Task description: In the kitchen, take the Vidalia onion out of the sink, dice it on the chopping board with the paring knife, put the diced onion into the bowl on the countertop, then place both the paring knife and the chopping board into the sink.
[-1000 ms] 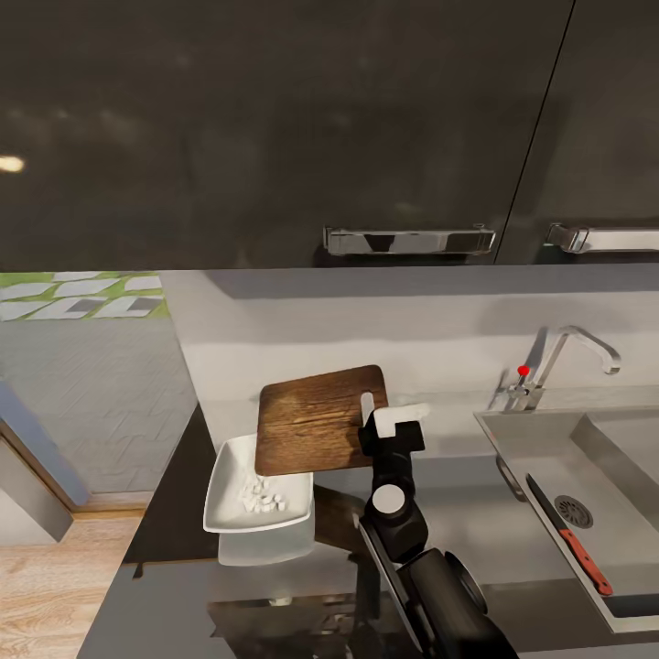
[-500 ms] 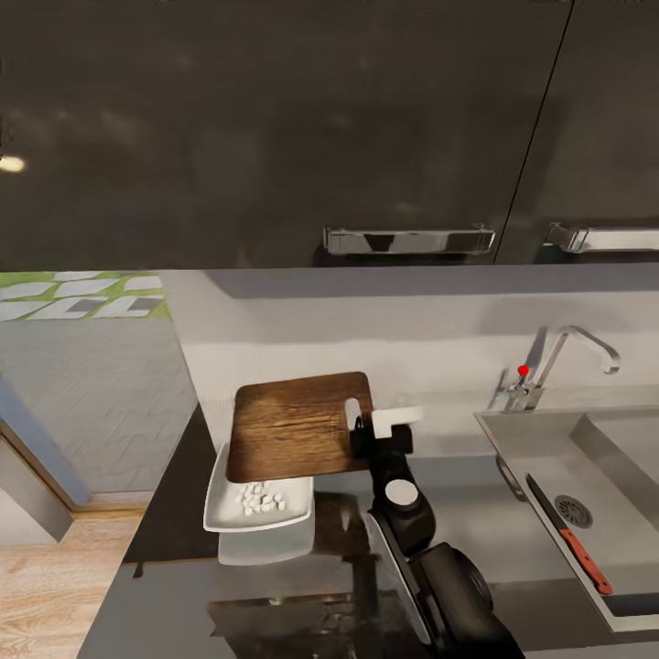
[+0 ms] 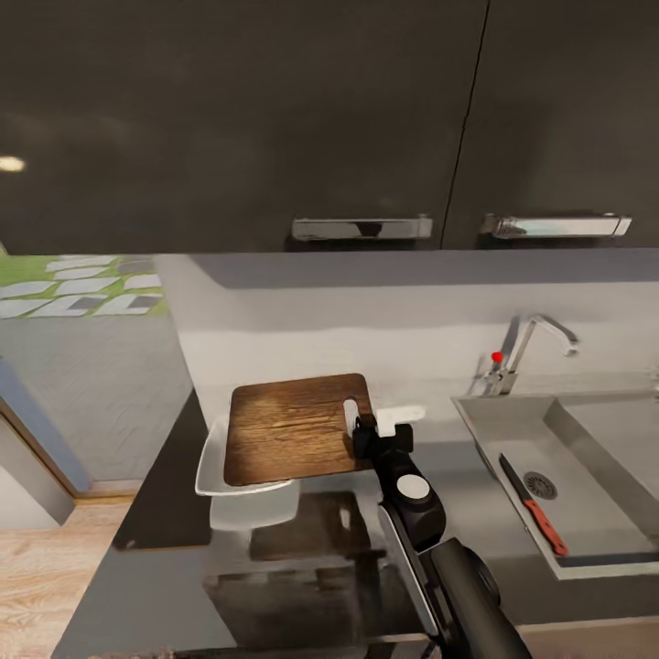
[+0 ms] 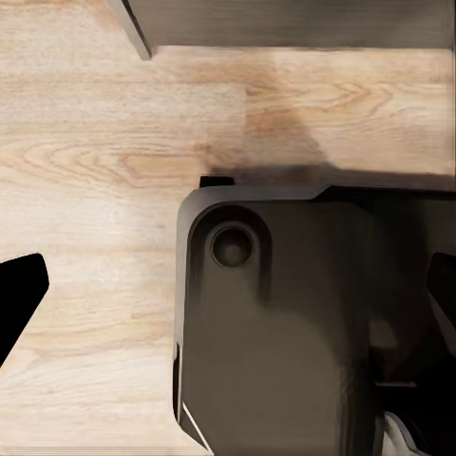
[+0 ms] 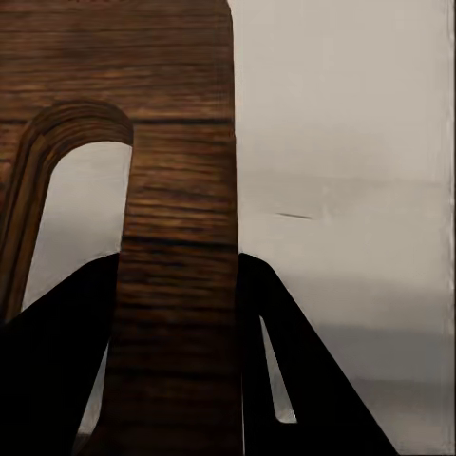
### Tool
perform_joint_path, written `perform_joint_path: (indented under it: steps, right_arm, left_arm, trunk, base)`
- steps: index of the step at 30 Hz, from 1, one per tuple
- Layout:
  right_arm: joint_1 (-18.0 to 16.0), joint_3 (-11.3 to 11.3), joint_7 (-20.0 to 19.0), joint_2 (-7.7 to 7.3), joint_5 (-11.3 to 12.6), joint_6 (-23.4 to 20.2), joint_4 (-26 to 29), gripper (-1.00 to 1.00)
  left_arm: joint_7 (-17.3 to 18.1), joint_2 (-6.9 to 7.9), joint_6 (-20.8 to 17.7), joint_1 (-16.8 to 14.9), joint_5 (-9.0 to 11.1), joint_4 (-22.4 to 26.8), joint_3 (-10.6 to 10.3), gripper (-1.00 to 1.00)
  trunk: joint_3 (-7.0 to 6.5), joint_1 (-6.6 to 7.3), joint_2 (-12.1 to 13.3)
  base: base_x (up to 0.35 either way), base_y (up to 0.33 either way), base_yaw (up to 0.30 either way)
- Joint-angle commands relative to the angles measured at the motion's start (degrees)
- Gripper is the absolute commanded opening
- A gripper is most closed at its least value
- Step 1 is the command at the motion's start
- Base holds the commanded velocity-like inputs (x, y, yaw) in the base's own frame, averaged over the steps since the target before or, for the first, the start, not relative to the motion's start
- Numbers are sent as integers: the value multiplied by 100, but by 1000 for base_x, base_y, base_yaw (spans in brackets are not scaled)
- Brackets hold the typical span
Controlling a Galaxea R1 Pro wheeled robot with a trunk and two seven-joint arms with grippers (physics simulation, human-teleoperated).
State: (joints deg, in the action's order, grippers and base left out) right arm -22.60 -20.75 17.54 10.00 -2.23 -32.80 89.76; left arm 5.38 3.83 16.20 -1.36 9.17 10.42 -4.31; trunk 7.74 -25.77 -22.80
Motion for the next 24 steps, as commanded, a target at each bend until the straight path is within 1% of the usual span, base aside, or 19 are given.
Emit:
perform_joint_path:
  steps: [1,13,24]
  right_arm:
    - [-7,-8,21,0,-32,-42,6,-100]
    - [-4,-8,21,0,-32,-12,6,-100]
    - [-6,-7,21,0,-32,-7,6,-100]
  left_arm:
    - [15,4,18,-4,57,-4,-44,100]
    - [15,-5,17,-4,54,-4,-44,100]
    - [13,-6,15,-4,55,-4,-44,100]
  trunk:
    - [12,-1,-12]
    - [12,-1,-12]
    - [12,-1,-12]
  base:
    - [-140,-274,0]
    - [-91,-307,0]
    - [-7,-315,0]
